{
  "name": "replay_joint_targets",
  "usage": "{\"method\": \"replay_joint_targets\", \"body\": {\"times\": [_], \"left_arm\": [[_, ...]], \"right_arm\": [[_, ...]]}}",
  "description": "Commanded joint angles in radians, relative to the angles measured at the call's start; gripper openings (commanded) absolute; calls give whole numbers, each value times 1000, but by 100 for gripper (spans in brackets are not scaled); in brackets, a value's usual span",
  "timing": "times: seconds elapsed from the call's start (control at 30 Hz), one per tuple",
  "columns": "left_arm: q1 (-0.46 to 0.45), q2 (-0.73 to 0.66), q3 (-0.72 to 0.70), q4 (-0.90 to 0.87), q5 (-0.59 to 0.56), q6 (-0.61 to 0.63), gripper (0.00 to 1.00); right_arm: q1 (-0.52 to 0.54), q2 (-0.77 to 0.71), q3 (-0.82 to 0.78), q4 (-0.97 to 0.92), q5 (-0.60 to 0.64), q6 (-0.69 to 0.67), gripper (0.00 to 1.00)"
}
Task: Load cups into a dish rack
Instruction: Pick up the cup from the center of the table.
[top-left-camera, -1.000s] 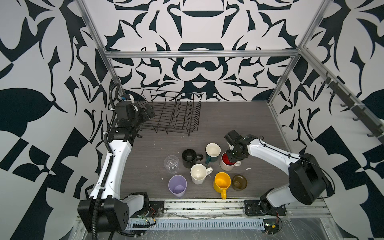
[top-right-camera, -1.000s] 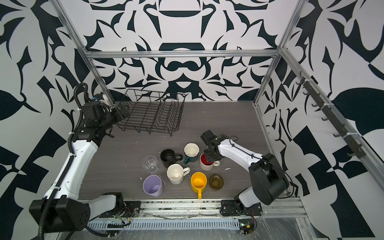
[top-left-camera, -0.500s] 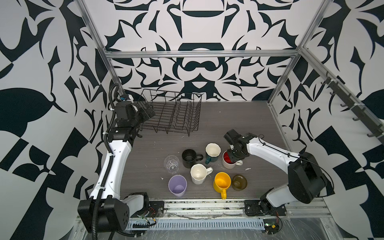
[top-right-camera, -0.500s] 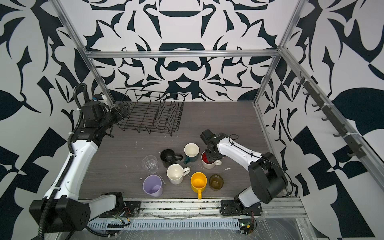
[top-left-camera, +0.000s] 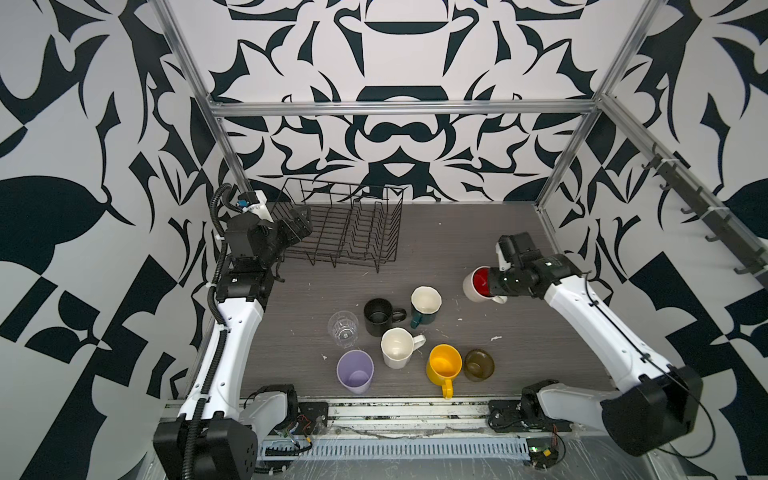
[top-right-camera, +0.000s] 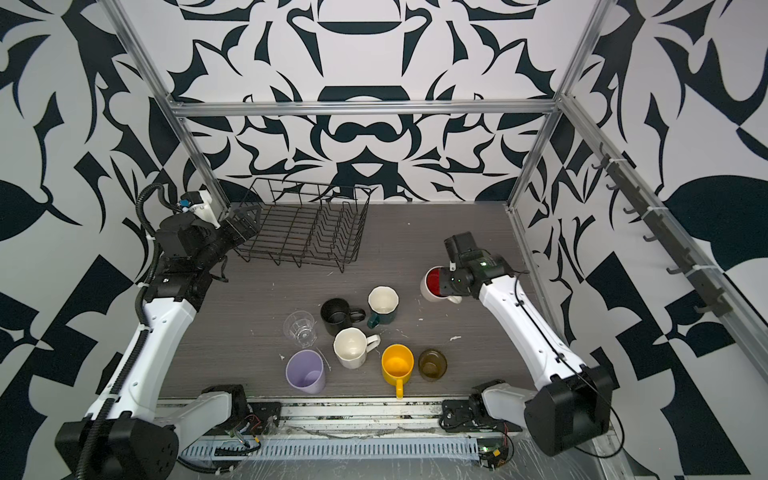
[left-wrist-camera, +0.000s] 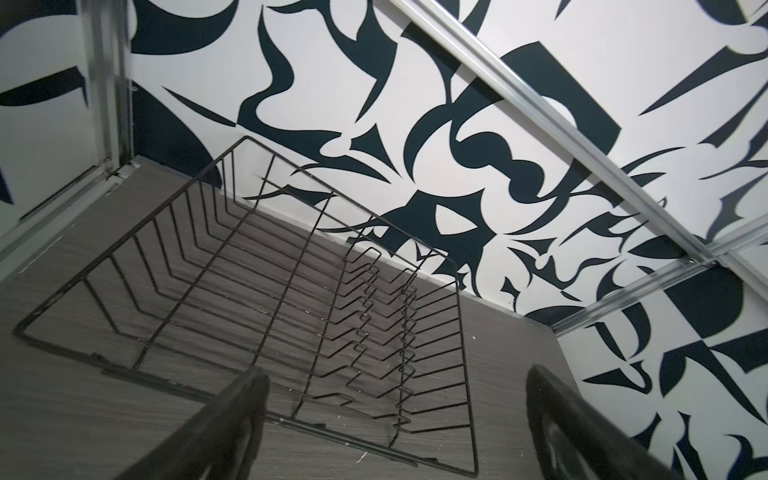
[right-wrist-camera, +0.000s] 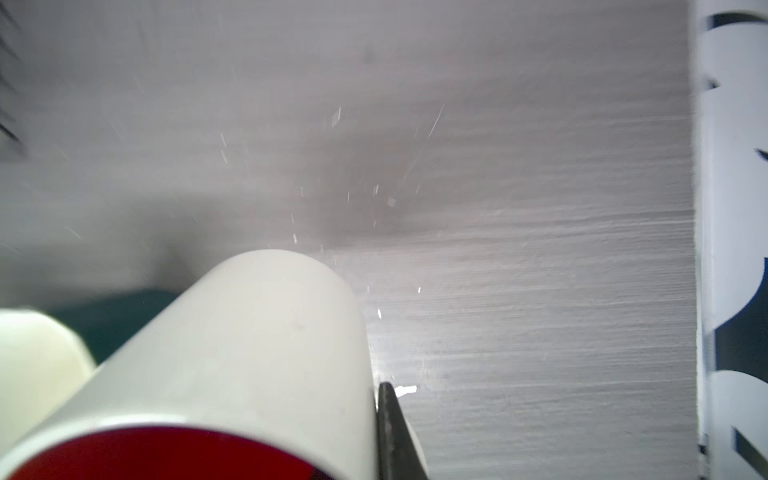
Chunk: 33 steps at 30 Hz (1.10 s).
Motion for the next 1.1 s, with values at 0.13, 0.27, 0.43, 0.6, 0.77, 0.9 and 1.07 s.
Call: {"method": "replay_joint_targets", "body": {"times": [0.13,0.27,0.43,0.6,0.77,0.9,1.07], "left_arm": [[3,24,-47,241,299,-91,99],[4,109,-13,307,480,-181,100],[2,202,-38,634,689,-397,98],[-30,246,-49,807,758,-481,99],[-84,255,-63,819,758,-438,99],[-123,263,-76,833,757,-392,99],[-162,253,-109,871,744,-312,100]], "right_arm": [[-29,20,167,196,-267,79,0],[-29,66,232,299,-399,126,0],[-28,126,285,420,-571,206,0],[5,164,297,584,-709,293,0],[50,212,319,699,-778,389,0],[80,240,326,759,-806,441,0],[113,263,344,784,-824,466,0]]}}
